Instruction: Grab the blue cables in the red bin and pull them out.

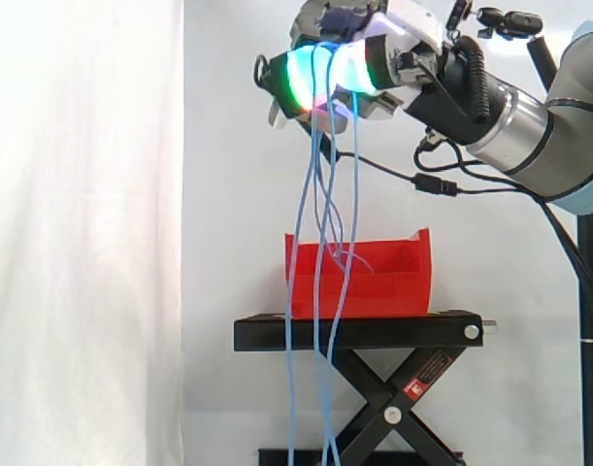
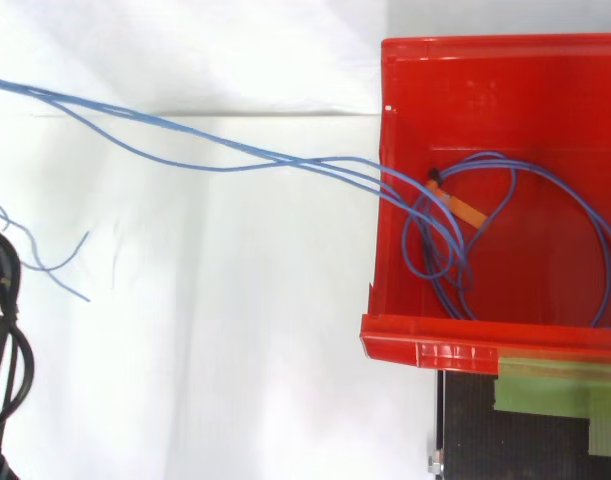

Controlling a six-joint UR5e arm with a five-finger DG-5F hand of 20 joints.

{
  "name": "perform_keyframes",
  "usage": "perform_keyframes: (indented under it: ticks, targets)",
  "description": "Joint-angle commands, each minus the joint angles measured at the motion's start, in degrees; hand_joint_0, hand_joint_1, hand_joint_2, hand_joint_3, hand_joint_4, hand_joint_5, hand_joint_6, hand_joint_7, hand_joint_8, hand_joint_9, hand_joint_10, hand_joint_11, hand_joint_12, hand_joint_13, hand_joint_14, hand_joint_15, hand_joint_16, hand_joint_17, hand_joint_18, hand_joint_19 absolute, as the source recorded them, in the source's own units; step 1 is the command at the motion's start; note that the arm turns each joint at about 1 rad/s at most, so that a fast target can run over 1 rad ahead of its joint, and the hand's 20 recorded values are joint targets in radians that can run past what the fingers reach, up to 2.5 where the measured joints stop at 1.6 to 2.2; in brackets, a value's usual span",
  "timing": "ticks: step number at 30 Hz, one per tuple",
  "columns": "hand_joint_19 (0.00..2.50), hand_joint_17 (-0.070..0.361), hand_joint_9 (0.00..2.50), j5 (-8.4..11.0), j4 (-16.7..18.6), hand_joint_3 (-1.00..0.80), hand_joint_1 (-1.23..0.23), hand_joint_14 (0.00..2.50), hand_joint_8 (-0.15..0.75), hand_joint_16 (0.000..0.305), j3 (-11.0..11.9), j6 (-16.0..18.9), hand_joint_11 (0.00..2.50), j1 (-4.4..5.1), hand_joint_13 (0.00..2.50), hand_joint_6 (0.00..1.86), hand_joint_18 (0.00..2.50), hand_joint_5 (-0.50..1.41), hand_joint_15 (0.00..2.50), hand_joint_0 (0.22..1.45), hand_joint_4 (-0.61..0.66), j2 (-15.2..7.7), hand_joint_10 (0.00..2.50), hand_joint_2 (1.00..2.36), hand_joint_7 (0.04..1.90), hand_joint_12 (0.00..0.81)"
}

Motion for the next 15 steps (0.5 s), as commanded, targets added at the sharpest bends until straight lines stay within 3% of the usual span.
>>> perform_keyframes:
  ticks: [1, 2, 7, 15]
  targets:
    - [0.74, 0.114, 1.10, -5.44, 2.55, -1.00, -0.92, 0.02, 0.198, 0.051, -0.02, -11.31, 1.55, -0.04, 1.39, 1.09, 0.83, 0.58, 1.49, 0.96, 0.05, -0.05, 1.38, 1.00, 0.47, 0.317]
    - [0.74, 0.114, 1.10, -6.85, 3.34, -1.00, -0.92, 0.02, 0.191, 0.051, -0.02, -13.42, 1.55, -0.13, 1.38, 1.09, 0.83, 0.58, 1.50, 0.96, 0.05, -0.05, 1.38, 1.00, 0.48, 0.310]
    - [0.74, 0.114, 1.10, -10.01, 5.19, -1.00, -0.93, 0.02, 0.197, 0.051, -0.02, -16.59, 1.56, -0.22, 1.38, 1.09, 0.83, 0.58, 1.50, 0.96, 0.05, -0.05, 1.38, 1.00, 0.48, 0.316]
    - [0.74, 0.114, 1.10, -10.19, 5.27, -1.00, -0.92, 0.02, 0.190, 0.051, -0.02, -16.76, 1.54, -0.39, 1.39, 1.09, 0.83, 0.58, 1.49, 0.96, 0.05, -0.05, 1.38, 1.00, 0.48, 0.310]
